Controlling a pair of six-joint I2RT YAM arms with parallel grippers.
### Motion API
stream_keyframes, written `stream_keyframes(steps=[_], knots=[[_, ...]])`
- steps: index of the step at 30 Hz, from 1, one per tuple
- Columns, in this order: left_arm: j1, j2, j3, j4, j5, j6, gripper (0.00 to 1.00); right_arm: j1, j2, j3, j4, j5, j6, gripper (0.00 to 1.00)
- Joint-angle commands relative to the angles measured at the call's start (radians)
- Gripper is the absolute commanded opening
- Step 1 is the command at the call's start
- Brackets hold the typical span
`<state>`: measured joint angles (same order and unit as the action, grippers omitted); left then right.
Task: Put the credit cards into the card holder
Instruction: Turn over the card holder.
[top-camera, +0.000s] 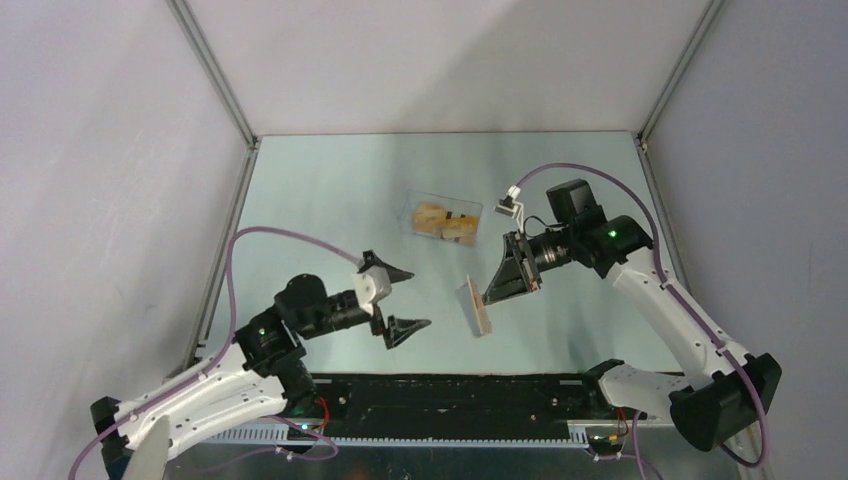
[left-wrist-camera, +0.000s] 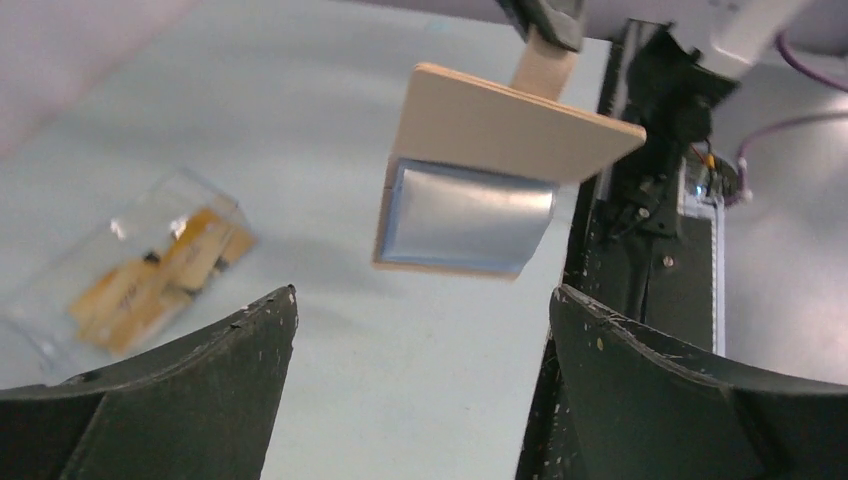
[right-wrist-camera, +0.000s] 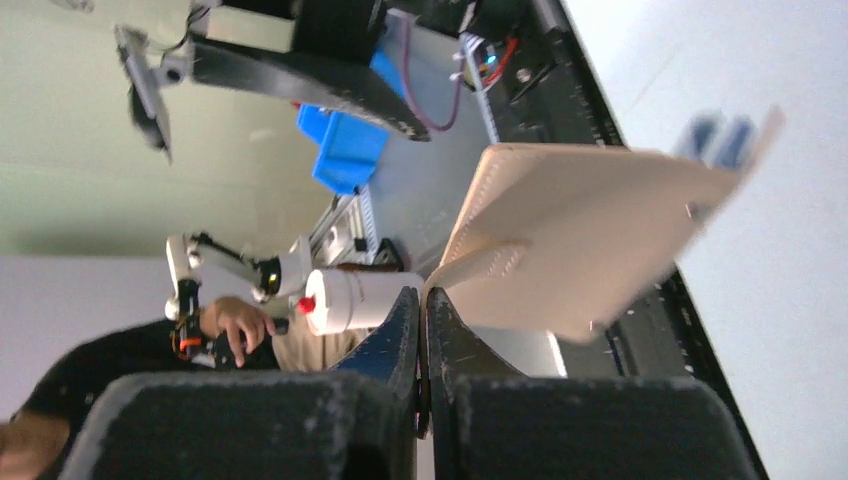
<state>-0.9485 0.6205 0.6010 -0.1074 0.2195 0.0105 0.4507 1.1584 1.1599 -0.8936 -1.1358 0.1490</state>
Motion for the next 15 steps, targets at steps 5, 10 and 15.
stream_keyframes(steps=[5,10,15], knots=[[0.006,0.029,-0.008,0.159,0.401,0.312,1.0,0.138,-0.046,0.05,-0.014,-0.135,-0.073,0.0],[0.007,0.133,0.061,0.16,0.506,0.403,1.0,0.2,-0.031,0.05,-0.025,-0.153,-0.079,0.0],[0.008,0.225,0.111,0.16,0.613,0.486,1.0,0.249,-0.021,0.051,-0.023,-0.163,-0.075,0.0]])
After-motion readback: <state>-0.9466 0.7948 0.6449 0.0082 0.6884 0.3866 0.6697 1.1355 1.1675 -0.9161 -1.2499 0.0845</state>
